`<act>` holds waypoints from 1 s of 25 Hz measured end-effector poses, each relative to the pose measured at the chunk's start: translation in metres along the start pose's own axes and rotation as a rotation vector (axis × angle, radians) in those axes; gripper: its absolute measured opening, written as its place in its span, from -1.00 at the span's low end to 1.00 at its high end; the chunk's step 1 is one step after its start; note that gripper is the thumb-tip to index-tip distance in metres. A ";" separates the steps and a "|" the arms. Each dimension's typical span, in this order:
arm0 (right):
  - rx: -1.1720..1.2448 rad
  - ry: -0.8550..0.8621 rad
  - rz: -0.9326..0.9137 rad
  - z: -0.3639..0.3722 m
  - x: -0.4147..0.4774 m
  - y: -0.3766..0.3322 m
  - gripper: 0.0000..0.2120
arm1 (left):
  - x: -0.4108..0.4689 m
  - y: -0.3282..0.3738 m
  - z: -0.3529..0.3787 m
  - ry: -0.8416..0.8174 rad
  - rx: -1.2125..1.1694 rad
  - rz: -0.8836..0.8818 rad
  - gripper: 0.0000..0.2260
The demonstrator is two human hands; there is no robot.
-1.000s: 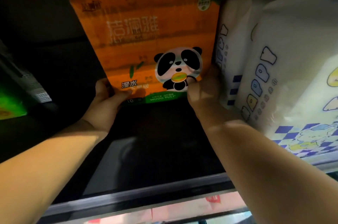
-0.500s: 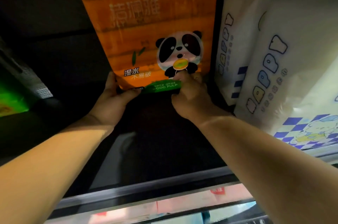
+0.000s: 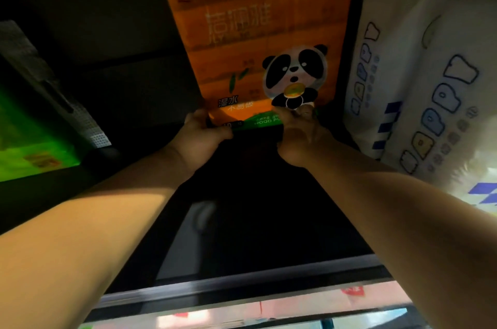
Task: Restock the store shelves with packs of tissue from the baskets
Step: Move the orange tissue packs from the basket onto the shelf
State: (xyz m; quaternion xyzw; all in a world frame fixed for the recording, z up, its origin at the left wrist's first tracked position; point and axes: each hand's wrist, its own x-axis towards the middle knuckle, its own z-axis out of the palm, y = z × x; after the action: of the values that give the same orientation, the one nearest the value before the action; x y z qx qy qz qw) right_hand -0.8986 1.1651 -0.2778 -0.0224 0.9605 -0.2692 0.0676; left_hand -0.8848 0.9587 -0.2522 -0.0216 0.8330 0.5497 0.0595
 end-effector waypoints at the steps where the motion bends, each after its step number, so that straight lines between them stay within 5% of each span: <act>1: 0.005 -0.007 0.012 0.001 -0.003 0.001 -0.23 | -0.003 0.001 -0.001 -0.017 -0.001 0.015 -0.63; 6: -0.058 0.063 0.025 0.006 -0.048 -0.010 -0.27 | -0.026 0.007 0.001 0.032 0.463 0.132 -0.29; 12: -0.418 0.192 -0.020 -0.011 -0.132 -0.019 -0.40 | -0.092 0.016 0.024 0.070 0.919 0.302 -0.19; 18: -0.097 0.502 -0.107 0.003 -0.228 0.004 -0.41 | -0.166 0.023 0.059 0.060 0.839 0.494 -0.27; 21: -0.124 0.621 -0.078 0.016 -0.277 0.028 -0.40 | -0.201 0.025 0.094 0.017 0.842 0.530 -0.27; 25: -0.158 0.596 0.043 0.025 -0.358 0.091 -0.38 | -0.258 0.013 0.153 -0.008 0.905 0.680 -0.35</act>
State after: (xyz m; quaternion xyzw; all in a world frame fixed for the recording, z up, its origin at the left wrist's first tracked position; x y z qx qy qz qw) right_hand -0.5411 1.2585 -0.3037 0.0726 0.9562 -0.1868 -0.2132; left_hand -0.6188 1.0971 -0.2683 0.2779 0.9454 0.1261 -0.1144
